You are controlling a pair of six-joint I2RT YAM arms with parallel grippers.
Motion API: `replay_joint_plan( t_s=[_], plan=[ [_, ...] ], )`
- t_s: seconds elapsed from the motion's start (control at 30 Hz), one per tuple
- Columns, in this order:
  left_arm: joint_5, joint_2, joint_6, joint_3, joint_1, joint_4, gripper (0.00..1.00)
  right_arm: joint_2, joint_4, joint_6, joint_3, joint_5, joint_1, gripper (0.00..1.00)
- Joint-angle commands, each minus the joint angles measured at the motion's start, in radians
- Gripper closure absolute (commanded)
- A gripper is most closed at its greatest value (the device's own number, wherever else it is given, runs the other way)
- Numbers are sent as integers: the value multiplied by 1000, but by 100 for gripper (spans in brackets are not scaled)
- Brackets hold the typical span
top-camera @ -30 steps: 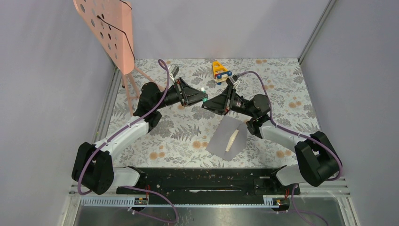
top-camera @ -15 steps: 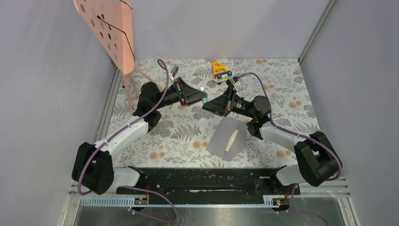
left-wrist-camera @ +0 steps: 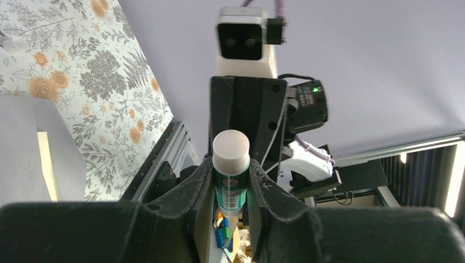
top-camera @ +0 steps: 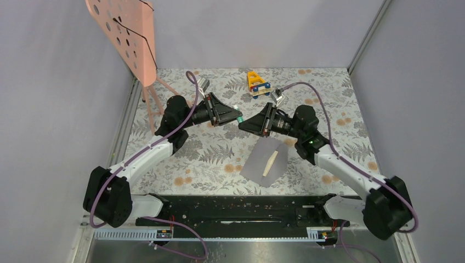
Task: Place the letter into the envelope and seal it
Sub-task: Unscrew the solid glue.
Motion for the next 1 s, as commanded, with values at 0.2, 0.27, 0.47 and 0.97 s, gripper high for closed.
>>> replay_joint_plan(
  t_s=[0.2,0.27,0.47,0.97],
  plan=[
    [-45,-49,72,32,17,-43,100,-198,-983,-687,292,376,51,100],
    [-52,-46,60,32,17,-36,100,-199,-1050,-740,329,447,90,100],
    [-60,-26,14,32,17,8,100,-198,-1053,-773,338,535,171,100],
    [-32,35,-21,84,17,-6,100,-139,-1181,-910,419,966,383,100]
  ],
)
